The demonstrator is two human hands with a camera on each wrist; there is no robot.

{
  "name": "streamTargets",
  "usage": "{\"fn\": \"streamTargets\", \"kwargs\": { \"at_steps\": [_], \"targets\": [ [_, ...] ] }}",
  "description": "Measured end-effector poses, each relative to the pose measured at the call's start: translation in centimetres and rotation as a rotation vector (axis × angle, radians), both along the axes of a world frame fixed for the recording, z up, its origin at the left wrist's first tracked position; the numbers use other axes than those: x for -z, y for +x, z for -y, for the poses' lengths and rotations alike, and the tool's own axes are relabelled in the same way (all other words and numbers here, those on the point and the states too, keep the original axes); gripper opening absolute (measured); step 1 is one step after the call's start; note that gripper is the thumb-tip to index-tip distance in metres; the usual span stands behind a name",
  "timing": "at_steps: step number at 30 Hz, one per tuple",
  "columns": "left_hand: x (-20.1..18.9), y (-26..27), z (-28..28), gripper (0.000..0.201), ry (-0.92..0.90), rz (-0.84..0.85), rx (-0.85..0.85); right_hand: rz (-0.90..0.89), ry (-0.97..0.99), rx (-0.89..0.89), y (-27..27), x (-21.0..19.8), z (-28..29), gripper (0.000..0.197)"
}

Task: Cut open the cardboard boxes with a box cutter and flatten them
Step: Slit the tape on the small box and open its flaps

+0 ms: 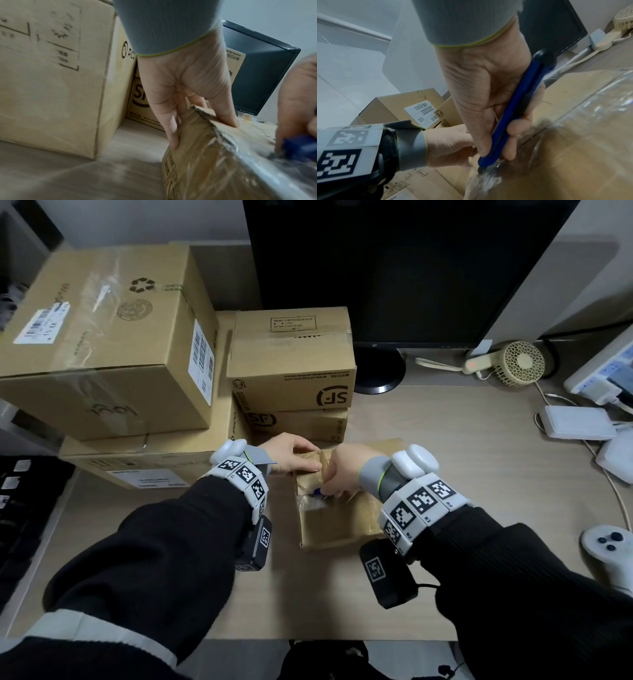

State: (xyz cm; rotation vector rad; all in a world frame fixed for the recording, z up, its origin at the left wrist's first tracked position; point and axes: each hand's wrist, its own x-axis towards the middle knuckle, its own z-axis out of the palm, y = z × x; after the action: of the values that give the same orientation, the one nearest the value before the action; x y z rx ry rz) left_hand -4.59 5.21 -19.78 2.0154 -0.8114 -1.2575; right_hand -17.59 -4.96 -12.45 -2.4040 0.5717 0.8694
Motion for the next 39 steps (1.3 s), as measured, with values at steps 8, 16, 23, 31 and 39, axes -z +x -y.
{"fn": "streamTargets", "kwargs": {
  "at_steps": [8,16,23,31,39],
  "targets": [
    [-1.2,0.0,0.4,0.026,0.043,-0.002,0.034,-0.038,-0.019,0.091,-1.4,0.1,2.9,0.024],
    [-2.0,0.3,1.3,0.029,0.131,-0.003,0.075,-0.070,0.014,0.186,-4.0,-0.2,6.6,0.024],
    [-2.7,0.4,1.8,0.025,0.171,-0.026,0.079,-0.114,-0.039,0.201,-5.4,-0.8,8.5,0.024],
    [-3.1,0.0,2.1,0.030,0.185,-0.072,0.035,-0.147,-0.112,0.288,-8.1,-1.2,12.0,0.023],
    [-3.5,-0.8,3.3,0.037,0.236,0.257,0.212,-0.136,-0.192,0.409,-11.2,-1.7,14.9,0.027]
  ]
}}
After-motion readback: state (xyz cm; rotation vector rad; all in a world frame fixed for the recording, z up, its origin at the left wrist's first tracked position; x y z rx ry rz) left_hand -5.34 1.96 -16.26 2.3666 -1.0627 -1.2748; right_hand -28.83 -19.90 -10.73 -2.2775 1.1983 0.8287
